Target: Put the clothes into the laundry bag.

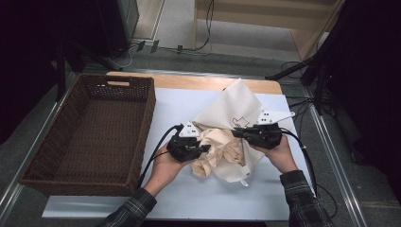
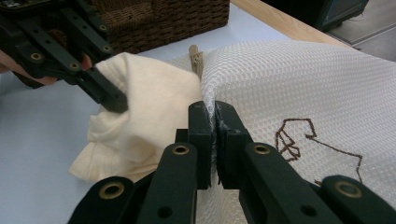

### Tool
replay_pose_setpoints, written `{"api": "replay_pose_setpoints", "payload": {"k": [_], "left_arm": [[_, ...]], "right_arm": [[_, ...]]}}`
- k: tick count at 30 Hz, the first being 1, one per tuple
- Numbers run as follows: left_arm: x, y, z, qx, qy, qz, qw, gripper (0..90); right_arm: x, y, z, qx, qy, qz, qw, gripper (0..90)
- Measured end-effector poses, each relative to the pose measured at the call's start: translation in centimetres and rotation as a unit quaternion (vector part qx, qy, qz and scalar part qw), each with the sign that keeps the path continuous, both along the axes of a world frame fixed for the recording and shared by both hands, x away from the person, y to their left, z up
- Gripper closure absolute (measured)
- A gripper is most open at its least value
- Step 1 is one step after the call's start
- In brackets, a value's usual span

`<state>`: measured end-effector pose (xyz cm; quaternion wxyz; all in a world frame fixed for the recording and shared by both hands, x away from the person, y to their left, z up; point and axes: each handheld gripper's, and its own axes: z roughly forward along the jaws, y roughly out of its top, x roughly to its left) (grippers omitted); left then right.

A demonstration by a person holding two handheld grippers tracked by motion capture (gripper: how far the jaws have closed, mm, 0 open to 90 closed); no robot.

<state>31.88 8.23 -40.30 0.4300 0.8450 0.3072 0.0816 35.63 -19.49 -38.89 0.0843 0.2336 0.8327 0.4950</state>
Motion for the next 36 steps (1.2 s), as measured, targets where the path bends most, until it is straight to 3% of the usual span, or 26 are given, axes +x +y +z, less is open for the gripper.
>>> {"api": "replay_pose_setpoints", "payload": {"k": [8,19,36], "left_arm": [[1.3,-1.7,-0.1,-0.013,-0.007,0.011,0.9998,79.7],[2.7,-4.1,-0.7,-0.002,-0.019,0.021,0.9996,79.7],[4.3,-5.3,-1.6,0.003,-0.027,0.035,0.999,79.0]], "right_arm": [[0.0,-0.1,0.1,0.002,-0.001,0.0,1.0,87.0],[-0.2,-0.1,0.5,0.008,-0.006,0.001,0.9999,87.0],[-0.2,-0.1,0.6,0.009,-0.007,0.002,0.9999,87.0]]}}
